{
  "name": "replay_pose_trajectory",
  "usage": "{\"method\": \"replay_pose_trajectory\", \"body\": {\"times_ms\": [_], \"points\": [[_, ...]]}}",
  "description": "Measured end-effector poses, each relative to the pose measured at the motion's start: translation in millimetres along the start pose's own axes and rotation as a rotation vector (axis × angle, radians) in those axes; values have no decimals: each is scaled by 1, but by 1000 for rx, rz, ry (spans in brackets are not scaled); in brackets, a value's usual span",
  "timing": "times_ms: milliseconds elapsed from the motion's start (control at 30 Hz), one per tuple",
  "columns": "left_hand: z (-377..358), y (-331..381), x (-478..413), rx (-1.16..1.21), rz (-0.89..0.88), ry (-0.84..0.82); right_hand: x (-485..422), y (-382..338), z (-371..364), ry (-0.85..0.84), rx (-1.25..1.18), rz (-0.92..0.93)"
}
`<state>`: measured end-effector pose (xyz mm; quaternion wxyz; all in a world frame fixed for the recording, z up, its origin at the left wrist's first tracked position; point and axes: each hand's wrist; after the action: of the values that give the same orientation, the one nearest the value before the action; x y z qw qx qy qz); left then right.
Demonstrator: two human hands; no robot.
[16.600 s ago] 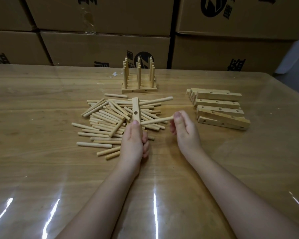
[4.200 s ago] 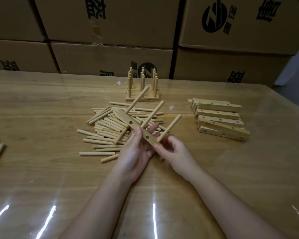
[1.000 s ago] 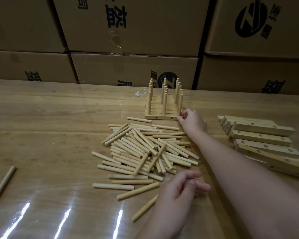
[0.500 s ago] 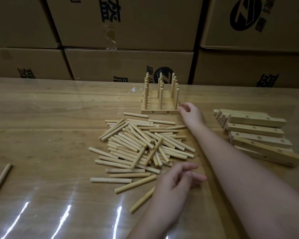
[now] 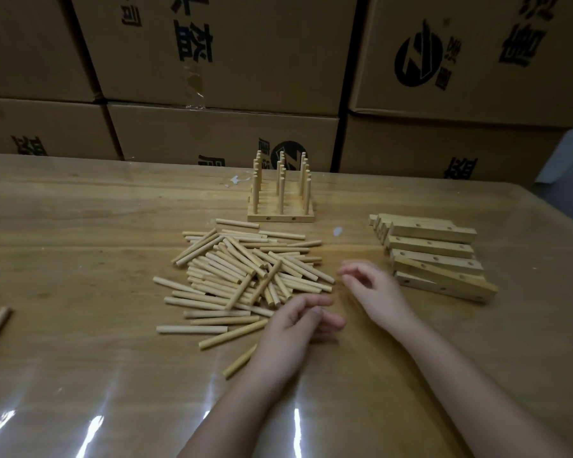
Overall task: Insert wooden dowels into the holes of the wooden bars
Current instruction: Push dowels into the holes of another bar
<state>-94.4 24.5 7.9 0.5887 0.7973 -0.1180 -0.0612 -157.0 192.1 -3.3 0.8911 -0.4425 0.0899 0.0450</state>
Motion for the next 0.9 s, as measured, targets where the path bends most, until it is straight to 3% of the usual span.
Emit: {"method": "replay_pose_trajectory", "body": {"times_ms": [100,233,333,467,533,733,900], "points": [[3,3,-1,83,32,25,29,4,12,51,2,51],[12,6,-6,399,93,115,32,8,13,101,-8,3],[15,3,-8,410,104,125,24,11,12,122,-8,-7],[15,0,-8,388,92,115,26,13,16,433,31,65],[16,0,-9,370,82,107,26,14,17,510,101,44],[14,-1,-8,321,60,95,18,20,19,374,89,-219],[12,-1,-8,300,50,84,15,23,20,426,104,-216]]}}
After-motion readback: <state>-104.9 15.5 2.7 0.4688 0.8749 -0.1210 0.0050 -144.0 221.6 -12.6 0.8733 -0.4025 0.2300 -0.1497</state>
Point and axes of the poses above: each hand's wrist, its own x-axis away from the middle knuckle, its own z-axis out of the back of the hand, y = z × x, and after that the axes turned 4 degrees about x, right-handed
